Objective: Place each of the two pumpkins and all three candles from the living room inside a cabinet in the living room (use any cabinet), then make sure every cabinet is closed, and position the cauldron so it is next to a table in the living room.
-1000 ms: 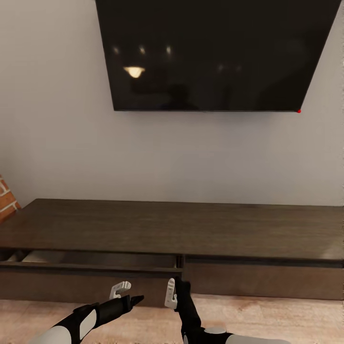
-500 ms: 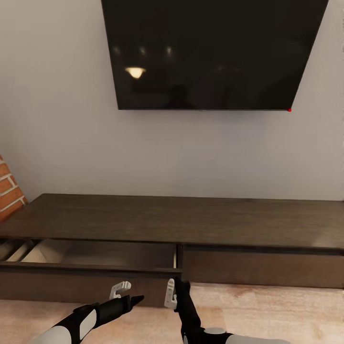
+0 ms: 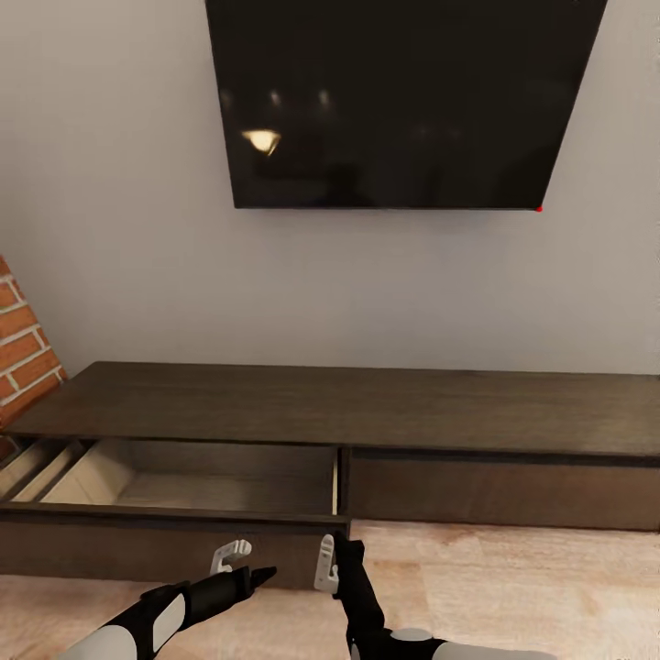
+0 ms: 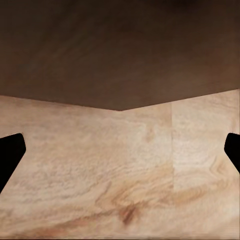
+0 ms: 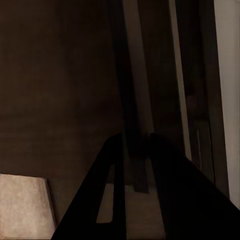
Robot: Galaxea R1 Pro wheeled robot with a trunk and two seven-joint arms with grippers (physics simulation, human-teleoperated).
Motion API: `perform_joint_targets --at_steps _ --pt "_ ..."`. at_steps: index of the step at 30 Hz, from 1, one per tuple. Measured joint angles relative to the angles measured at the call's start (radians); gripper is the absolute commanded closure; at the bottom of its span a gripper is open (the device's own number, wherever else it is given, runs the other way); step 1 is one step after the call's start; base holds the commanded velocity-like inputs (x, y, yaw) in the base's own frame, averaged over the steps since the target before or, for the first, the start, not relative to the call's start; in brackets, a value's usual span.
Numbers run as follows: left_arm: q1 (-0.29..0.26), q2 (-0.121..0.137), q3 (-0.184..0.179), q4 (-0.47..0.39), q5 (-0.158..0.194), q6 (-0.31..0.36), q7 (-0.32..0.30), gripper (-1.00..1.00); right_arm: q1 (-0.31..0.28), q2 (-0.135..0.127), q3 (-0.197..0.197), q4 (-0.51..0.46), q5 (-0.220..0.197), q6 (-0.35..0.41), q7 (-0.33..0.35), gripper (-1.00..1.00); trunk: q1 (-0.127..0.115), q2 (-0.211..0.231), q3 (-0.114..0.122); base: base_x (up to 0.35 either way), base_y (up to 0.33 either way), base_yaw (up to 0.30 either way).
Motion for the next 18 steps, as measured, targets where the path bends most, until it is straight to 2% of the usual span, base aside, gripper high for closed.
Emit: perform_joint_targets --at_steps 17,18 --pt "0.000 0.000 0.000 0.012 0.000 -0.002 0.000 -1.00 0.000 0.000 -0.001 -0.007 0.000 0.000 0.003 1.00 0.000 0.000 0.000 -0.212 0.000 0.000" --pt "0.000 0.001 0.000 0.012 0.000 -0.002 0.000 -1.00 -0.009 0.000 0.002 -0.005 -0.002 -0.002 0.020 1.00 0.000 0.000 0.000 -0.218 0.000 0.000"
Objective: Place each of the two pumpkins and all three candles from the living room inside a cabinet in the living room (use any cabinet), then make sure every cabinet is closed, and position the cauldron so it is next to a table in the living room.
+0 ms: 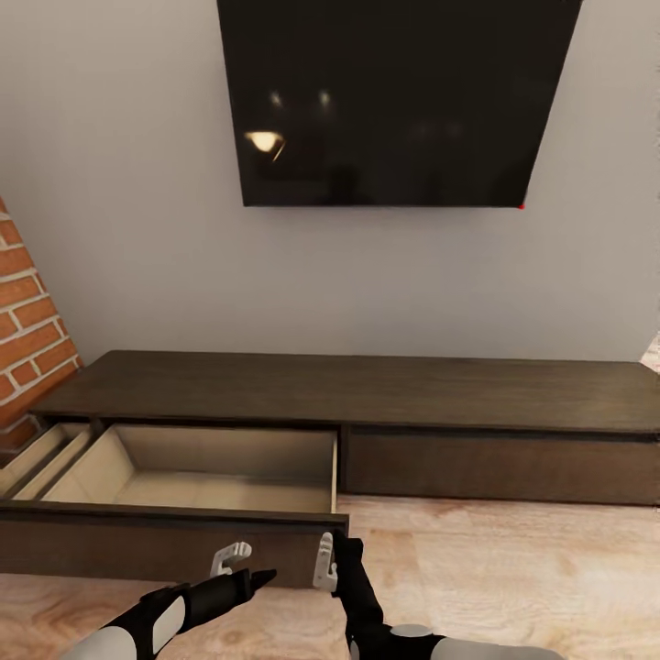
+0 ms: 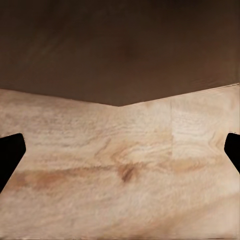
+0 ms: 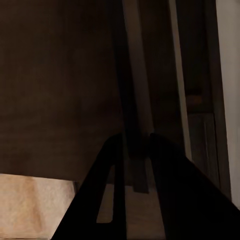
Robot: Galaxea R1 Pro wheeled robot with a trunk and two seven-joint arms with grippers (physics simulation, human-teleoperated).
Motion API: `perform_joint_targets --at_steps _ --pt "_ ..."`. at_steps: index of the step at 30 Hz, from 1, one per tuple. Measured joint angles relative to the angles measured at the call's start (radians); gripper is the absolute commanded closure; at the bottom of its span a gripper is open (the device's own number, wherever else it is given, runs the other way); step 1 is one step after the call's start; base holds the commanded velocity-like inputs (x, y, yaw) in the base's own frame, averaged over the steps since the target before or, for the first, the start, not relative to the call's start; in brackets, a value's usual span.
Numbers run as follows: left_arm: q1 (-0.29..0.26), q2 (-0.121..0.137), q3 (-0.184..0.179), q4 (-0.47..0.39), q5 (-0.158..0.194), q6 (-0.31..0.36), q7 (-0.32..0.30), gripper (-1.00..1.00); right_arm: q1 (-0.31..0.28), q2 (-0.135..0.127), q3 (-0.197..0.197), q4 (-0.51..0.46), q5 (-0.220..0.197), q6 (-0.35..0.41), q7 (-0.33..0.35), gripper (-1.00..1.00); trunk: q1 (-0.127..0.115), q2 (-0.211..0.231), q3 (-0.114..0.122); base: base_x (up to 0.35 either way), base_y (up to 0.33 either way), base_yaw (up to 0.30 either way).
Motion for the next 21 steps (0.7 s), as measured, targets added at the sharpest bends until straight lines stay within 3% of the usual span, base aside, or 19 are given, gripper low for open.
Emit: perform_joint_targets --at_steps 2,10,11,12,13,15,16,18,21 --pt "0.000 0.000 0.000 0.000 0.000 0.000 0.000 -1.00 -0.023 0.000 0.009 0.007 -0.010 -0.006 0.030 1.00 0.004 0.000 0.000 -0.217 0.000 0.000" --pt "0.000 0.000 0.000 0.000 0.000 0.000 0.000 -1.00 -0.090 0.000 0.011 0.007 -0.012 -0.006 0.004 1.00 0.055 0.000 0.000 -0.212 0.000 0.000" --pt "0.000 0.000 0.000 0.000 0.000 0.000 0.000 -1.00 -0.098 0.000 0.011 0.008 -0.011 -0.006 0.004 -1.00 0.061 0.000 0.000 -0.194 0.000 0.000" --pt "0.000 0.000 -0.001 0.000 0.000 0.000 0.000 -1.00 -0.071 0.000 -0.009 0.013 -0.014 0.001 -0.001 -1.00 0.054 0.000 0.000 -0.189 0.000 0.000" --pt "0.000 0.000 0.000 0.000 0.000 0.000 0.000 -1.00 0.006 0.000 -0.011 0.014 -0.032 -0.003 0.003 -1.00 0.030 0.000 0.000 -0.187 0.000 0.000" --pt "0.000 0.000 0.000 0.000 0.000 0.000 0.000 -1.00 0.010 0.000 -0.011 0.013 -0.030 -0.003 0.003 -1.00 -0.022 0.000 0.000 -0.185 0.000 0.000" --pt "0.000 0.000 0.000 0.000 0.000 0.000 0.000 -1.00 0.010 0.000 -0.011 0.013 -0.030 -0.003 0.003 -1.00 -0.026 0.000 0.000 -0.184 0.000 0.000" --pt "0.000 0.001 -0.001 0.000 0.000 0.000 0.000 -1.00 0.011 0.000 -0.011 0.013 -0.031 -0.004 0.002 -1.00 0.003 0.000 0.000 -0.184 0.000 0.000" --pt "0.000 0.000 0.000 0.000 0.000 0.000 0.000 -1.00 0.010 0.000 -0.011 0.012 -0.030 -0.003 0.002 -1.00 0.000 0.000 0.000 -0.183 0.000 0.000"
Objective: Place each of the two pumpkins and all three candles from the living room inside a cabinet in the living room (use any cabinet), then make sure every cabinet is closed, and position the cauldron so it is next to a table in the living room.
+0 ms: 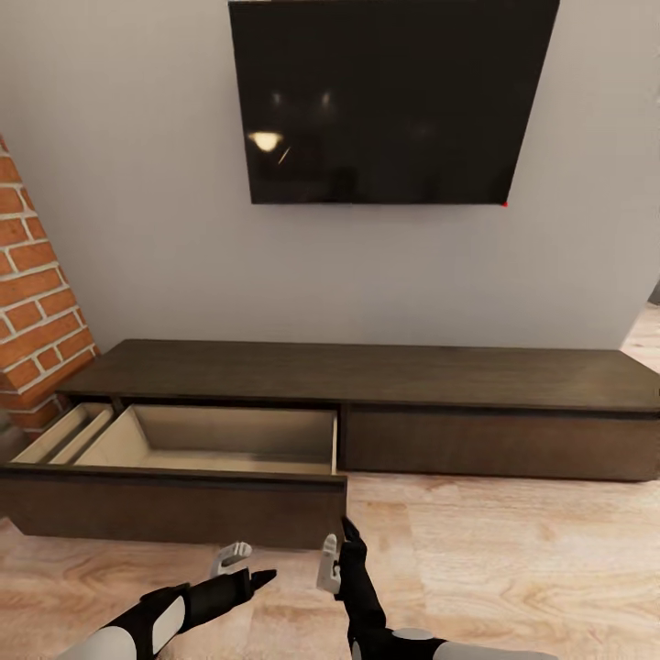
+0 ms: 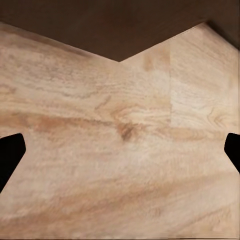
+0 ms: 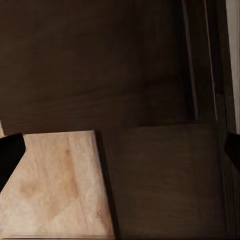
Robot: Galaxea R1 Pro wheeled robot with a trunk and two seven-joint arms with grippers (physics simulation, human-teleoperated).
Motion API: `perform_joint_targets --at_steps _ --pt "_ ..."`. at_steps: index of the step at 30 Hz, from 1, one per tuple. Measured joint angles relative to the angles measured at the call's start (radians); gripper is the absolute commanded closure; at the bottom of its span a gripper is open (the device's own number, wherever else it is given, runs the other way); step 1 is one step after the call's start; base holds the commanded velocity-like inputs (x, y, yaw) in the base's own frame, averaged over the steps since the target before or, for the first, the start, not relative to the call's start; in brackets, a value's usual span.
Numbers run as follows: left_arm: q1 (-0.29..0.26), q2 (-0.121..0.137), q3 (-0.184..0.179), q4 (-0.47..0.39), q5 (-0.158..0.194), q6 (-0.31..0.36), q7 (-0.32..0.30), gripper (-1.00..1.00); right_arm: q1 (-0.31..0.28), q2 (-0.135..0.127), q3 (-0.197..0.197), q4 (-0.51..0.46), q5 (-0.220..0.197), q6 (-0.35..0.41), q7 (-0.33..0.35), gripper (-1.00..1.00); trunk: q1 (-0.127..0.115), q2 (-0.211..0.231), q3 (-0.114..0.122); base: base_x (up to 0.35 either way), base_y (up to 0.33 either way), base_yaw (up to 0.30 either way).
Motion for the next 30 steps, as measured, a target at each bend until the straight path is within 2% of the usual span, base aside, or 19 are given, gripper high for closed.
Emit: perform_joint_targets --at_steps 30 --pt "0.000 -0.001 0.000 0.003 0.000 0.000 0.001 -1.00 0.000 0.000 0.001 -0.003 -0.002 -0.003 0.006 -1.00 0.000 0.000 0.000 -0.193 0.000 0.000"
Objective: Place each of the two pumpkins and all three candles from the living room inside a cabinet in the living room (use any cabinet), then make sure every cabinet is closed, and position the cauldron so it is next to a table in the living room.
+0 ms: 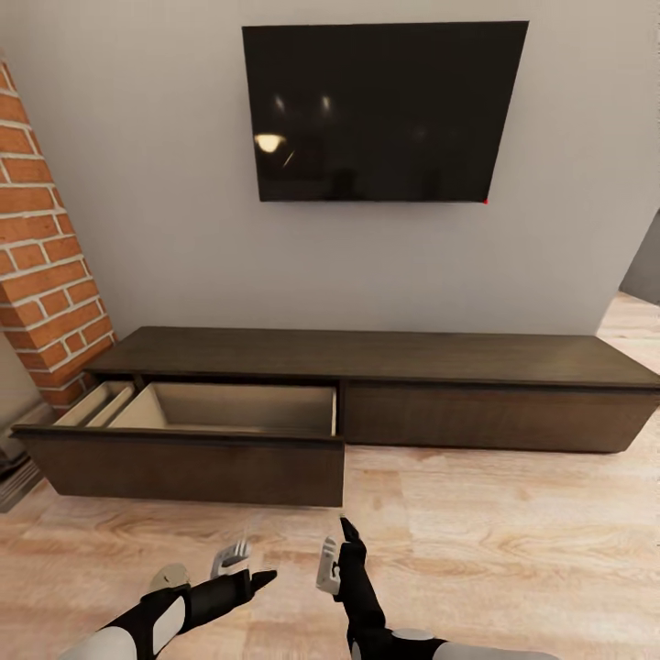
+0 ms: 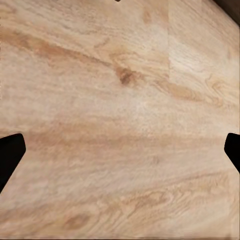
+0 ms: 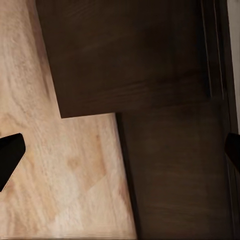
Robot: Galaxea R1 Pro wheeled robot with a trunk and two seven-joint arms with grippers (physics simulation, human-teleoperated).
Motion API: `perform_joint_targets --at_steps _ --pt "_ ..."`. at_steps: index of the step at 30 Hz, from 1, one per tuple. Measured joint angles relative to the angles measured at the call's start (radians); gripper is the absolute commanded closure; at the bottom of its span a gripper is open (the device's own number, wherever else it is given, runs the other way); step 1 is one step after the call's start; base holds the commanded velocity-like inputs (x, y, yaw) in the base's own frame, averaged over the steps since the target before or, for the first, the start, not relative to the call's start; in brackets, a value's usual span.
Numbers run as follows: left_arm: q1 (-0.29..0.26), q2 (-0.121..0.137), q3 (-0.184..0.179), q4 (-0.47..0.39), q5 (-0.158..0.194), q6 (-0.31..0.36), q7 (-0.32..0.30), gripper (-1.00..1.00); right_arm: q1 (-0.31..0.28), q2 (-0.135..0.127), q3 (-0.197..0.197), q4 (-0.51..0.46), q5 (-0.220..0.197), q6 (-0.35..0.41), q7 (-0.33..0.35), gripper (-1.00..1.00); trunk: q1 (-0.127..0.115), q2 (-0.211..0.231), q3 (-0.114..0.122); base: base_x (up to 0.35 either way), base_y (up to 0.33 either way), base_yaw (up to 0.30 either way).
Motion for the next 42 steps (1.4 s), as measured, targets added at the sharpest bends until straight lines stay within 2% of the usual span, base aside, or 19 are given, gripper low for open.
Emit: perform_joint_targets --at_steps 5,12,14,16,18,20,22,23,26,27,28,29,32,33,34,36,37,39,42 --pt "0.000 0.000 -0.001 0.012 -0.001 -0.002 0.004 -1.00 0.000 0.000 0.000 0.000 0.000 0.000 0.000 -1.00 0.000 0.000 0.000 -0.212 0.000 0.000" --pt "0.000 0.001 -0.001 0.028 -0.003 -0.057 0.013 -1.00 0.000 0.000 -0.004 0.000 -0.006 -0.003 0.001 -1.00 0.000 0.000 0.000 -0.147 0.000 0.000" --pt "0.000 0.002 -0.001 0.030 -0.003 -0.068 0.024 -1.00 0.000 0.000 -0.007 0.003 -0.031 -0.018 0.001 -1.00 0.000 0.000 0.000 -0.037 0.000 0.000" --pt "0.000 0.003 -0.002 0.031 -0.003 -0.080 0.034 -1.00 0.000 0.000 -0.009 0.012 -0.084 -0.060 0.002 -1.00 0.000 0.000 0.000 -0.019 0.000 0.000" --pt "0.000 0.004 -0.002 0.032 -0.004 -0.096 0.041 -1.00 0.000 0.000 -0.008 0.023 -0.167 -0.132 0.001 -1.00 0.000 0.000 0.000 -0.008 0.000 0.000" --pt "0.000 0.004 -0.002 0.032 -0.005 -0.105 0.043 -1.00 -0.001 -0.003 -0.009 0.028 -0.209 -0.161 0.000 -1.00 0.000 0.000 0.000 -0.005 0.000 0.000" --pt "0.000 0.005 -0.002 0.032 -0.005 -0.119 0.046 -1.00 -0.001 -0.012 -0.011 0.033 -0.292 -0.195 -0.001 -1.00 0.000 0.000 0.000 -0.002 0.000 0.000" --pt "0.000 0.005 -0.002 0.032 -0.006 -0.122 0.047 -1.00 -0.001 -0.015 -0.010 0.034 -0.316 -0.202 -0.001 -1.00 0.000 0.000 0.000 -0.001 0.000 0.000" --pt "0.000 0.003 -0.003 0.032 -0.006 -0.129 0.058 -1.00 -0.001 -0.040 -0.008 0.035 -0.446 -0.252 -0.003 -1.00 -0.012 0.021 0.009 0.000 0.000 0.000" --pt "0.000 0.002 -0.004 0.032 -0.007 -0.129 0.062 -1.00 0.000 -0.046 -0.007 0.035 -0.475 -0.268 -0.003 -1.00 -0.016 0.028 0.012 0.000 0.000 0.000" --pt "0.000 0.001 -0.004 0.032 -0.007 -0.130 0.071 -1.00 0.001 -0.059 -0.008 0.035 -0.532 -0.304 -0.003 -1.00 -0.019 0.035 0.016 0.000 0.000 0.000" --pt "0.000 0.000 -0.004 0.032 -0.009 -0.131 0.075 -1.00 0.002 -0.066 -0.008 0.035 -0.562 -0.322 -0.003 -1.00 -0.023 0.042 0.019 0.000 0.000 0.000" --pt "0.000 -0.004 -0.007 0.032 -0.031 -0.132 0.105 -1.00 0.011 -0.102 -0.008 0.034 -0.768 -0.425 -0.002 -1.00 -0.035 0.063 0.028 0.000 0.000 0.000" --pt "0.000 -0.005 -0.007 0.032 -0.038 -0.132 0.116 -1.00 0.015 -0.108 -0.008 0.034 -0.851 -0.448 -0.002 -1.00 -0.039 0.070 0.031 0.000 0.000 0.000" --pt "0.000 -0.005 -0.007 0.032 -0.040 -0.132 0.123 -1.00 0.017 -0.111 -0.008 0.034 -0.894 -0.457 -0.002 -1.00 -0.042 0.077 0.034 0.000 0.000 0.000" --pt "0.000 -0.009 -0.008 0.032 -0.047 -0.133 0.161 -1.00 0.033 -0.116 -0.008 0.033 -1.051 -0.478 -0.002 -1.00 -0.050 0.091 0.041 0.000 0.000 0.003" --pt "0.000 -0.011 -0.008 0.032 -0.048 -0.133 0.174 -1.00 0.037 -0.117 -0.008 0.033 -1.088 -0.481 -0.001 -1.00 -0.054 0.098 0.044 0.000 0.000 0.047" --pt "0.000 -0.022 -0.009 0.032 -0.051 -0.134 0.231 -1.00 0.050 -0.118 -0.008 0.034 -1.204 -0.488 -0.001 -1.00 -0.062 0.112 0.050 0.000 0.000 0.131" --pt "0.000 -0.034 -0.009 0.032 -0.052 -0.136 0.284 -1.00 0.058 -0.119 -0.008 0.035 -1.286 -0.494 0.000 -1.00 -0.073 0.133 0.060 0.000 0.000 0.213"
